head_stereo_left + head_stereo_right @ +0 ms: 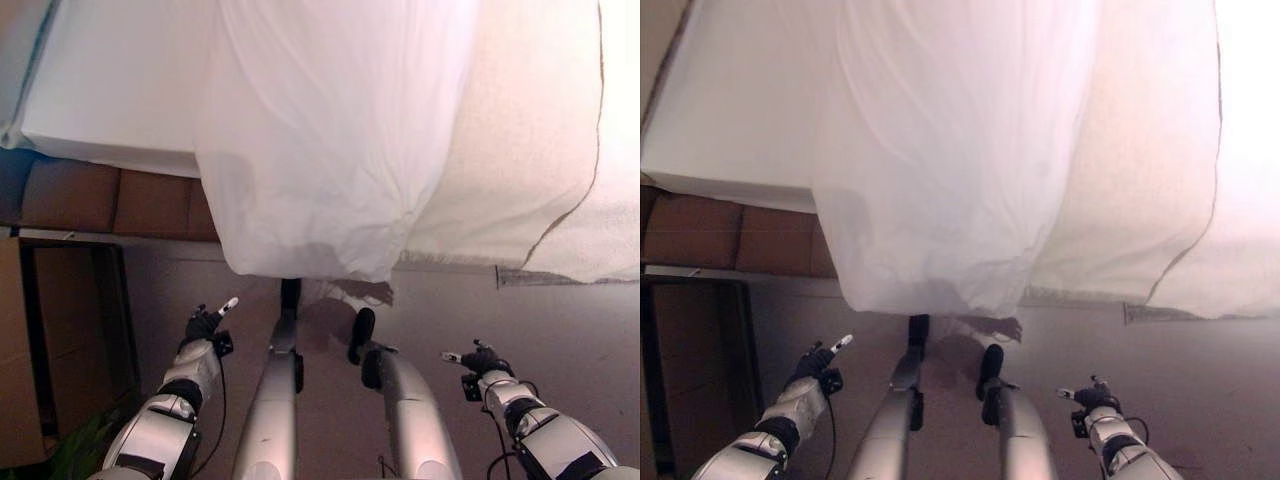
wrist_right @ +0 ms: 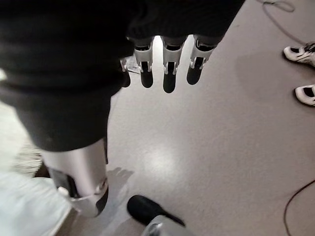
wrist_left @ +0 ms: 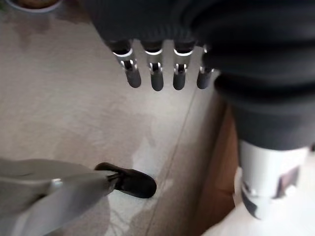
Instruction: Make the bed
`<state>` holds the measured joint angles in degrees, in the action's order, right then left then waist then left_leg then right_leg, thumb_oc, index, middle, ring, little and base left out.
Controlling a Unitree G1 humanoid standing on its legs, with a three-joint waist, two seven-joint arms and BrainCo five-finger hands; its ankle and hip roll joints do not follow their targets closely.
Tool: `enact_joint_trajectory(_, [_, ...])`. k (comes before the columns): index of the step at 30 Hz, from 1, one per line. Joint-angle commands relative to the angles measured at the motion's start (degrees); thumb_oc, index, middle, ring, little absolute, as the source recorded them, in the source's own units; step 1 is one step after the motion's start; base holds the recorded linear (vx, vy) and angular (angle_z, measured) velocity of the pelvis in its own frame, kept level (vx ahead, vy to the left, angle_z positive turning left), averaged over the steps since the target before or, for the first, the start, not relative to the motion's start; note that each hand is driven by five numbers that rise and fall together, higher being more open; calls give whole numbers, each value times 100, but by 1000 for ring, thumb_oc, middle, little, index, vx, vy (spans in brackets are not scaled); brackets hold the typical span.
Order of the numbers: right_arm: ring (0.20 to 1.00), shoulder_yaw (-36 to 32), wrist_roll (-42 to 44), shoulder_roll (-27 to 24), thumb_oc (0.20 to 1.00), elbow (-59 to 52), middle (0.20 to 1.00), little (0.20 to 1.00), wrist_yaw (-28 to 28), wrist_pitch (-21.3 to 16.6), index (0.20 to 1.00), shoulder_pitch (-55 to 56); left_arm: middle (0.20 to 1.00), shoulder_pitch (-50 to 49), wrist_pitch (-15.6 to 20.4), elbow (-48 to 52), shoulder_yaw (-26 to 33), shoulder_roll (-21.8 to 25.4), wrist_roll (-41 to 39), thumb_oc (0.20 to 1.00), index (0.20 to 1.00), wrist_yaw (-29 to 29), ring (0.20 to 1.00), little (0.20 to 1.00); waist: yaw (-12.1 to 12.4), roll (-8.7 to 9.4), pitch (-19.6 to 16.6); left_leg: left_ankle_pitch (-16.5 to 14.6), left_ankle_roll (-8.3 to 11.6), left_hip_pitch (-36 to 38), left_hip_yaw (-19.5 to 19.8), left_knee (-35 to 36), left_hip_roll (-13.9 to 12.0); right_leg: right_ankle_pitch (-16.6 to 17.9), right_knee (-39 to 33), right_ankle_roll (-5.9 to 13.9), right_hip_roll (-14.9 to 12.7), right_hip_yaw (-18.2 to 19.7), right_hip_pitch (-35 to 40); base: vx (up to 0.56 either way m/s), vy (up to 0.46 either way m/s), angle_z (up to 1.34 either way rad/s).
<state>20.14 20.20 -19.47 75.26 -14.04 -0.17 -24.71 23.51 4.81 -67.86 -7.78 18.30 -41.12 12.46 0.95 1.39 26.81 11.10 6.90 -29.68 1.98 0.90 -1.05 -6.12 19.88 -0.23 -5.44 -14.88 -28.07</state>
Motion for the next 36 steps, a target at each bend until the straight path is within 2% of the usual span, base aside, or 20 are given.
enact_joint_trajectory(1, [1000, -161, -409, -235, 1000, 124, 1000, 1000, 142, 35, 1000, 64, 1000, -93, 53, -260, 70, -154, 479, 1000, 1000, -167, 1000, 1000, 9, -93, 299, -43, -380, 730, -219, -7, 385, 1048, -1364, 460, 174, 56, 603, 23, 2, -18])
enact_joint_trajectory(5, [1000, -334, -502, -199, 1000, 102, 1000, 1000, 250, 26, 1000, 347, 1000, -414, 17, -270, 29, -193, 948, 1000, 1000, -272, 1000, 1000, -18, -91, 184, -178, -419, 1249, -285, 0, 399, 1040, -1446, 489, 174, 97, 1139, 65, 17, -3])
enact_joint_trajectory(6, [1000, -502, -455, -144, 1000, 18, 1000, 1000, 336, -17, 1000, 593, 1000, -625, -24, -304, 41, -208, 1340, 1000, 1000, -384, 1000, 1000, -41, -88, -61, -276, -441, 1481, -332, -1, 393, 1012, -1519, 513, 174, 143, 1366, 90, 13, 0])
enact_joint_trajectory(7, [1000, -502, -455, -144, 1000, 17, 1000, 1000, 336, -16, 1000, 595, 1000, -627, -24, -304, 40, -208, 1340, 1000, 1000, -384, 1000, 1000, -39, -88, -60, -276, -441, 1485, -333, 0, 393, 1013, -1521, 513, 175, 145, 1370, 157, 9, -6])
enact_joint_trajectory(8, [1000, -615, -402, -105, 1000, -86, 1000, 1000, 433, -73, 1000, 794, 1000, -824, -32, -291, -84, -151, 1842, 1000, 1000, -444, 1000, 1000, -46, -81, -319, -339, -446, 1712, -393, 33, 380, 993, -1612, 537, 202, 195, 1589, 66, -4, -10])
enact_joint_trajectory(10, [1000, -665, -390, -83, 1000, -138, 1000, 1000, 492, -80, 1000, 899, 1000, -916, -56, -308, -60, -137, 1994, 1000, 1000, -484, 1000, 1000, -47, -87, -462, -355, -448, 1804, -429, 57, 373, 997, -1667, 547, 215, 229, 1683, 95, -7, -24])
enact_joint_trajectory(11, [1000, -763, -432, -44, 1000, -242, 1000, 1000, 561, -102, 1000, 1104, 1000, -1094, -69, -337, -78, -100, 2362, 1000, 1000, -532, 1000, 1000, -66, -80, -723, -384, -447, 2023, -477, 142, 356, 981, -1752, 575, 255, 260, 1872, 92, -14, -27])
enact_joint_trajectory(12, [1000, -763, -433, -44, 1000, -244, 1000, 1000, 560, -101, 1000, 1108, 1000, -1098, -69, -336, -78, -100, 2362, 1000, 1000, -531, 1000, 1000, -64, -80, -720, -383, -447, 2032, -478, 147, 356, 982, -1756, 575, 256, 262, 1880, 86, -24, -24])
enact_joint_trajectory(15, [1000, -731, -755, 19, 1000, -409, 1000, 1000, 675, -126, 1000, 1370, 1000, -1340, -88, -352, -108, -137, 2860, 1000, 1000, -616, 1000, 1000, -78, -85, -1114, -433, -420, 2376, -603, 309, 330, 1029, -1982, 624, 305, 283, 2195, 79, -11, -10])
enact_joint_trajectory(16, [1000, -660, -992, 73, 1000, -430, 1000, 1000, 752, -108, 1000, 1520, 1000, -1480, -91, -401, -103, -182, 3073, 1000, 1000, -643, 1000, 1000, -81, -69, -1349, -477, -405, 2597, -660, 406, 318, 1040, -2138, 649, 327, 261, 2411, 93, -15, -16])
enact_joint_trajectory(17, [1000, -660, -993, 74, 1000, -431, 1000, 1000, 752, -107, 1000, 1522, 1000, -1483, -91, -401, -103, -182, 3073, 1000, 1000, -643, 1000, 1000, -81, -69, -1346, -478, -405, 2603, -660, 406, 318, 1041, -2143, 649, 328, 261, 2418, 124, -35, -16])
enact_joint_trajectory(18, [1000, -540, -1334, 95, 1000, -449, 1000, 1000, 820, -83, 1000, 1618, 1000, -1593, -108, -445, -112, -238, 3234, 1000, 1000, -696, 1000, 1000, -80, -54, -1587, -558, -396, 2747, -686, 410, 319, 1039, -2242, 662, 347, 253, 2598, 69, -19, -8])
enact_joint_trajectory(19, [1000, -540, -1334, 94, 1000, -449, 1000, 1000, 820, -83, 1000, 1619, 1000, -1595, -108, -445, -112, -238, 3235, 1000, 1000, -695, 1000, 1000, -81, -54, -1585, -559, -396, 2751, -686, 410, 319, 1040, -2245, 662, 347, 253, 2603, 88, -25, -1])
enact_joint_trajectory(21, [1000, -437, -1632, 109, 1000, -543, 1000, 1000, 905, -69, 1000, 1780, 1000, -1757, -156, -522, -98, -258, 3482, 1000, 1000, -754, 1000, 1000, -81, -38, -1826, -672, -427, 2984, -718, 410, 317, 973, -2225, 647, 367, 301, 2810, 91, -12, 2])
enact_joint_trajectory(27, [1000, -273, -1962, 227, 1000, -481, 1000, 1000, 1047, -11, 1000, 1982, 1000, -1896, -204, -619, -480, -355, 4217, 1000, 1000, -918, 1000, 1000, -124, -19, -2136, -823, -478, 3352, -780, 410, 305, 855, -2214, 606, 406, 378, 3145, 74, -7, -1])
enact_joint_trajectory(36, [1000, -256, -2055, 342, 1000, -266, 1000, 1000, 1092, 61, 1000, 2073, 1000, -2008, -244, -641, -521, -446, 4346, 1000, 1000, -930, 1000, 1000, -108, 15, -2317, -919, -481, 3505, -752, 410, 286, 795, -2241, 608, 404, 328, 3340, 14, -3, 0])
